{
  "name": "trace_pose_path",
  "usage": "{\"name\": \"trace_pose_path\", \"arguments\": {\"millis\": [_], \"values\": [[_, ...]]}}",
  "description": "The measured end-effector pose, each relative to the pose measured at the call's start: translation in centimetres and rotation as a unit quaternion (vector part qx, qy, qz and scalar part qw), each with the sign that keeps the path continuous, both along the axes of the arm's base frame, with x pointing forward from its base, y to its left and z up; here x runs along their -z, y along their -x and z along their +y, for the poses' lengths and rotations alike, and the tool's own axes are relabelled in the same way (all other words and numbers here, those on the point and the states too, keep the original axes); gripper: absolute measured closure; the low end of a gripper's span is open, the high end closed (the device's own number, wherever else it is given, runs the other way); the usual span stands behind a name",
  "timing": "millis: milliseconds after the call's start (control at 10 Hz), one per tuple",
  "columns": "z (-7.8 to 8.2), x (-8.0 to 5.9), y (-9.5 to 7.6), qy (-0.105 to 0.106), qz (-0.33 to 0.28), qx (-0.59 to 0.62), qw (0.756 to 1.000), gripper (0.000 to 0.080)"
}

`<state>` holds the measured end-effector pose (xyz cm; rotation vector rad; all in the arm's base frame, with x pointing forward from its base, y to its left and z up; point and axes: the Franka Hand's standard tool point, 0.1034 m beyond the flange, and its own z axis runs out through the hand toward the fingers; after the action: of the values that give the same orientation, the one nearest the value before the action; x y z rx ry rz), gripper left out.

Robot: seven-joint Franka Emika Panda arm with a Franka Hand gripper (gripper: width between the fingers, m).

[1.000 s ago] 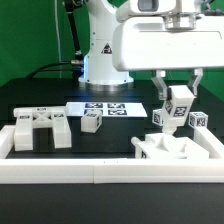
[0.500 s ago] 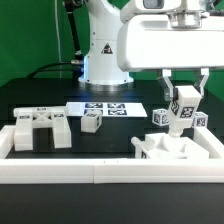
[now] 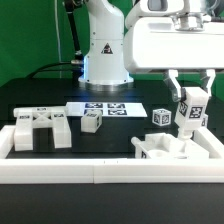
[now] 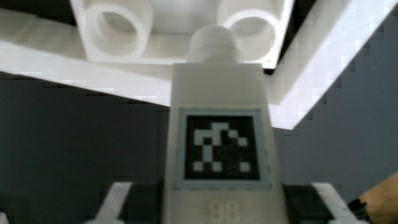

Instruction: Assemble chair

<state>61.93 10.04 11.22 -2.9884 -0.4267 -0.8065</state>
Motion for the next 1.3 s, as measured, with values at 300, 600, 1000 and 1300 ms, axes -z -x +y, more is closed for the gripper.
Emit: {"name": "trace_pose_path", "arguments": {"millis": [300, 600, 1000, 1300], "values": [[-0.5, 0.1, -0.1, 0.003, -0.035, -0.002, 0.999, 0.0505], [0.5, 0.4, 0.2, 0.001, -0.03, -0.01, 0.999, 0.0505], [1.5, 1.0, 0.6, 0.001, -0.026, -0.018, 1.0, 0.0505], [1.5, 1.5, 0.7, 0.002, -0.023, -0.019, 1.0, 0.0505]]}}
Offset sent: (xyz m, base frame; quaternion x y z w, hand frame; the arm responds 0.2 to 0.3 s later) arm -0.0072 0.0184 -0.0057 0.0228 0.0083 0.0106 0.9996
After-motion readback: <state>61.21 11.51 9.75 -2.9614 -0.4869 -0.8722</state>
